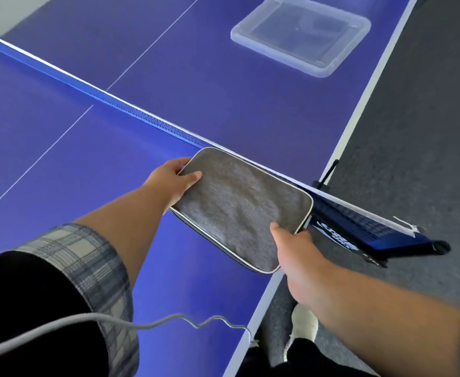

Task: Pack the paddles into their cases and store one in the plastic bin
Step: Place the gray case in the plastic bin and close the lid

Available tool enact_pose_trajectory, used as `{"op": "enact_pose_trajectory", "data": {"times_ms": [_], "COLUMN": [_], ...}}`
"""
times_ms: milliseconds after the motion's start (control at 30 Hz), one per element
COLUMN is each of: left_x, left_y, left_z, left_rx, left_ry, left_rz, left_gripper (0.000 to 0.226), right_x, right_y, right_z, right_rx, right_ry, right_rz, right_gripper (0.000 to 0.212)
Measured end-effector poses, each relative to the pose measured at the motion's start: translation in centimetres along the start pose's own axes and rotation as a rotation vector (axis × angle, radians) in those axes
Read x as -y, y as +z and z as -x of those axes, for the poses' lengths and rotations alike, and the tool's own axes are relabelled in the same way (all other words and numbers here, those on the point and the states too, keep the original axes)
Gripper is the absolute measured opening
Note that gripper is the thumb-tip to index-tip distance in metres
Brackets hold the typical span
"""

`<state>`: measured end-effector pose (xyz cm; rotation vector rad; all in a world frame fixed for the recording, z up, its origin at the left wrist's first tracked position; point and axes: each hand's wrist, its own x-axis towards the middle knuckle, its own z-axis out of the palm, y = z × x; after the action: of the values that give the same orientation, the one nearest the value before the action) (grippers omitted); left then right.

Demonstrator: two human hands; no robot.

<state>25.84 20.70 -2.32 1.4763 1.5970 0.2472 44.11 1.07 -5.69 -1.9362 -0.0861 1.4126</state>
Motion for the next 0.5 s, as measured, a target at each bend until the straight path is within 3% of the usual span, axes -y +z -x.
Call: {"op": "enact_pose_trajectory", "data": {"times_ms": [100, 200, 300, 367, 500], "left_x": [0.8, 1.3, 1.0, 1.1, 1.7], "left_y": [1.0, 1.3, 1.0, 1.0, 0.5], "left_z": [-2.2, -3.7, -4.6, -5.0, -3.8], "left_rx": [0.032, 0.043, 0.070, 0.102, 0.233], "left_ry": [0.002, -0.026, -0.083, -0.123, -0.178], "left_rz": [-0.022, -0.052, -0.098, -0.075, -0.114], "left_gripper": [0.037, 0.036, 0.067, 0.086, 0.072], "right_x": [0.1, -0.8, -1.2, -0.9, -0.2], "right_y": [1.5, 1.8, 1.6, 1.5, 1.5], "right_z": [-0.7, -1.1, -1.3, -1.4, -0.4], "right_rx": [-0.091, -0.128, -0.096, -0.075, -0.056], "right_ry": [0.139, 0.120, 0.152, 0.165, 0.163], "right_rz": [-0.009, -0.101, -0.262, -0.345, -0.422], "right_gripper": [0.070, 0.067, 0.085, 0.080, 0.074]}}
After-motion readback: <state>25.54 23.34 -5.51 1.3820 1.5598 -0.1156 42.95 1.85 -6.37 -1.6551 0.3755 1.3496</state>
